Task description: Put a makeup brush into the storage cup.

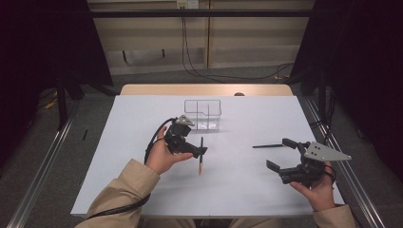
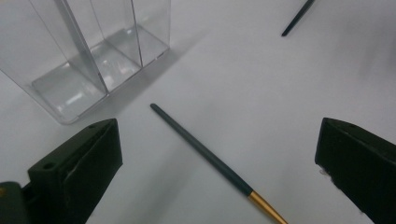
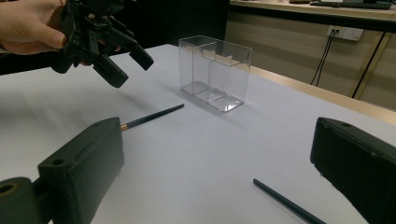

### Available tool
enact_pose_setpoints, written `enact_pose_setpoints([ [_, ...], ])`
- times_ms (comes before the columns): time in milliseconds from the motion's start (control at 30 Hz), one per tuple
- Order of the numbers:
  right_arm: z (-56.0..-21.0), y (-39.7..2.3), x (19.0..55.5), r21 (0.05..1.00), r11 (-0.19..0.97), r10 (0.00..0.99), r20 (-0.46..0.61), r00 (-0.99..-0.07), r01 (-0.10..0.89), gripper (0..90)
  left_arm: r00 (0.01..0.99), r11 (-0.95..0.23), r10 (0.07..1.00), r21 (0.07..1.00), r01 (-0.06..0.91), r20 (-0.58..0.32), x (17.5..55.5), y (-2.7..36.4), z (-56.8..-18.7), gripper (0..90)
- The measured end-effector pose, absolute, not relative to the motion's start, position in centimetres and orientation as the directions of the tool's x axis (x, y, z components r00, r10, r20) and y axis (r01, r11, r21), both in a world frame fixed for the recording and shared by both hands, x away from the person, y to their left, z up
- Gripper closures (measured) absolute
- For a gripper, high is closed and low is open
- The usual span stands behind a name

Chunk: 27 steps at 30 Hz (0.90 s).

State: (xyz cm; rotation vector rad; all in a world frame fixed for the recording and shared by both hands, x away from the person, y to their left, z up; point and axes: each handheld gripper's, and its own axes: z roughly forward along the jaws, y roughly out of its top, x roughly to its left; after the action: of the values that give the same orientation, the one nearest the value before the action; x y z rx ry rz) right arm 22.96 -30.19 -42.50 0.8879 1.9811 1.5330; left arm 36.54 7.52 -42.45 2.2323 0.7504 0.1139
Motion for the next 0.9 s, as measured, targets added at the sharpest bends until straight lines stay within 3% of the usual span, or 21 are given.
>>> enact_pose_setpoints([
  [567, -42.5, -30.2, 23.0, 0.965, 0.169, 0.735, 0.011, -0.678, 0.199, 2.3, 0.807, -0.715, 0.579, 0.406, 0.570, -0.115, 37.2, 4.4, -43.0, 3.7],
  [900, -42.5, -30.2, 23.0, 0.965, 0.170, 0.736, 0.010, -0.677, 0.199, 2.3, 0.813, -0.752, 0.575, 0.331, 0.570, -0.093, 37.0, 3.9, -44.0, 15.4],
])
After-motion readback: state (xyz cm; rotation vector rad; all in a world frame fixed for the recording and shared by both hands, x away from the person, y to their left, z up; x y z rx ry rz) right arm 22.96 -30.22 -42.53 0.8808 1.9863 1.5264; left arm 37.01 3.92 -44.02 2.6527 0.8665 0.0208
